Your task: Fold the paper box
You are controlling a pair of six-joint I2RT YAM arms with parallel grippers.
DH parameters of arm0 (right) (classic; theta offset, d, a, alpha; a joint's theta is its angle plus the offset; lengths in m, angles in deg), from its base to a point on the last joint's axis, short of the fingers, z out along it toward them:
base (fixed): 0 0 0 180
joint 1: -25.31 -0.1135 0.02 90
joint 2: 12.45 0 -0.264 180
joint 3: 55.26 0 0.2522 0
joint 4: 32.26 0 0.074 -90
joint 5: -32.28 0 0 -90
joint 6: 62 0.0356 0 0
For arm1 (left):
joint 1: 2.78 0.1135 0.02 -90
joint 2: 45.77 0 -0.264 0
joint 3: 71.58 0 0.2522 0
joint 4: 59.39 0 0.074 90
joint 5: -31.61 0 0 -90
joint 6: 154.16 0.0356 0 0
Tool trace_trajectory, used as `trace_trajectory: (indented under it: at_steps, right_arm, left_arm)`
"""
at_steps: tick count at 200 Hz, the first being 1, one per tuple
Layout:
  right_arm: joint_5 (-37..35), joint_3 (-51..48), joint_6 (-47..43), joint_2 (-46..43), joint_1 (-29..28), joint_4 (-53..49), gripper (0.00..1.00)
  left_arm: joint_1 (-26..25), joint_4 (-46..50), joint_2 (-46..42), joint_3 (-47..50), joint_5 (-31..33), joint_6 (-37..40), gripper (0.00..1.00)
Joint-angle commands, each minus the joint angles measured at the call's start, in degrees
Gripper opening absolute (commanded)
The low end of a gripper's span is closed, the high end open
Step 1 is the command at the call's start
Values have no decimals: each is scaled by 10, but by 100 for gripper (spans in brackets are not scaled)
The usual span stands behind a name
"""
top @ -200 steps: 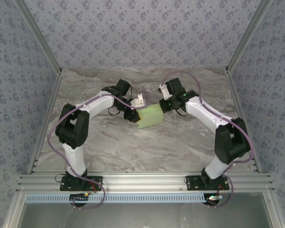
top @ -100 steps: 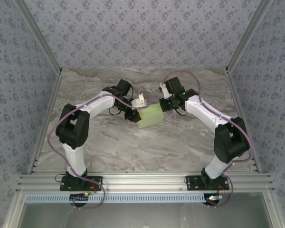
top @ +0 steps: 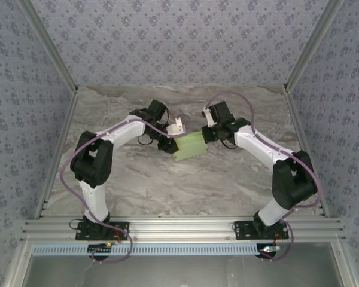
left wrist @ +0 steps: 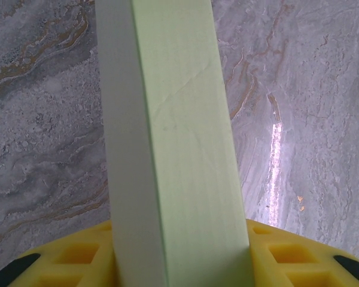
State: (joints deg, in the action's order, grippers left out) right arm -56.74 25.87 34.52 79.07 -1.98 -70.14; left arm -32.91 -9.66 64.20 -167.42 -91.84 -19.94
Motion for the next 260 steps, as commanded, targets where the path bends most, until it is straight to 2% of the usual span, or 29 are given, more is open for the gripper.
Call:
trace_trajectory:
  at_steps: [1,80,166,260]
  right_arm:
    - [-31,-36,18,-5,0,-30,10]
    - [-56,-118,49,-33,-15,48,9]
    - [-85,-111,54,-45,-36,46,8]
    - [-107,-93,59,-44,-56,33,8]
  left_arm:
    - [-2,10,3,-11,37,-12,42]
    - [-2,0,1,-9,53,-34,42]
    - [0,-33,-32,0,33,-61,46]
    - [5,-47,-52,14,22,-82,62]
